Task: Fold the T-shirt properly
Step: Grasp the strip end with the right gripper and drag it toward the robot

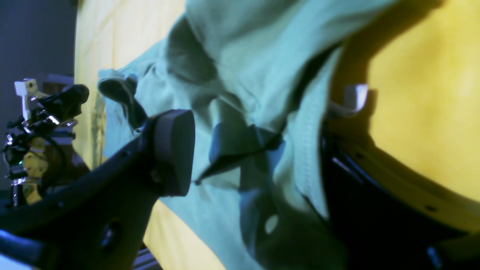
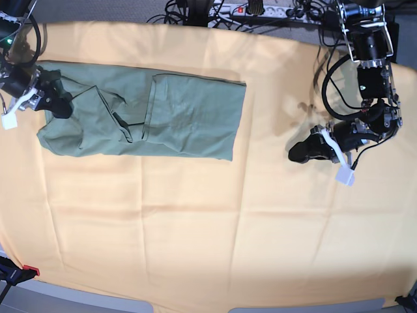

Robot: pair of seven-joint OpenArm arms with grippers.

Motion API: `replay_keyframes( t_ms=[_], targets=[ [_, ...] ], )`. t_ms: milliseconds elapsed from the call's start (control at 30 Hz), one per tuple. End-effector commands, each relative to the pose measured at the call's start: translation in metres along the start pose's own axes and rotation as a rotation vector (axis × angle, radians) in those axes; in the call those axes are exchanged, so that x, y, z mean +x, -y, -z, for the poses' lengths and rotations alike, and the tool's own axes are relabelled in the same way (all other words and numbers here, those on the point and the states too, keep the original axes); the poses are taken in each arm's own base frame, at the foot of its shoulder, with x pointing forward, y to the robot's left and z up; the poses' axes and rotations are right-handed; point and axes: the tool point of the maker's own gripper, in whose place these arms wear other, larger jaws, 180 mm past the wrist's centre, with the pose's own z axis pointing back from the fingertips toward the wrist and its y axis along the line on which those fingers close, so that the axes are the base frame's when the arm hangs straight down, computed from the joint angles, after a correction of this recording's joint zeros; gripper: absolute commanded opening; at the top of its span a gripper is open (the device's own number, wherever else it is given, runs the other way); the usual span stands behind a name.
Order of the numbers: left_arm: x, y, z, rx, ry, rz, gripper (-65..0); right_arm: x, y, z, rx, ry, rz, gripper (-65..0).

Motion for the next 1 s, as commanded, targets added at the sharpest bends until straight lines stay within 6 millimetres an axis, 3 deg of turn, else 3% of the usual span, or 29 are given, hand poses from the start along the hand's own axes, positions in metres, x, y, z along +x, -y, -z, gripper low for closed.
replay_keyframes(
  t_ms=[0,200,267,400,767,967],
  targets=[
    [0.020,0.003,-0.005,-0.009,0.046,0.037,-65.0,0.001,-0.001,-0.001,-0.002,-0.028,-0.024,-23.0],
    [0.019,0.003,-0.005,-0.009,0.046,0.037,-65.0,-0.011,-0.010,0.014,0.032,-0.082,-0.034,-24.9],
    [0.020,0.003,-0.005,-0.009,0.046,0.037,-65.0,-0.009,-0.010,0.014,0.032,-0.071,-0.035,-33.6],
    [0.020,0.003,-0.005,-0.009,0.046,0.037,-65.0,-0.004,-0.009,0.015,0.024,-0.059,-0.043,-63.7],
    [0.020,0.003,-0.005,-0.009,0.046,0.037,-65.0,0.023,0.002,0.019,-0.067,-0.075,-0.135,-65.0],
    [0.020,0.003,-0.005,-0.008,0.045,0.037,-65.0,0.054,0.021,0.003,-0.198,-0.059,-0.215,-65.0]
  ],
)
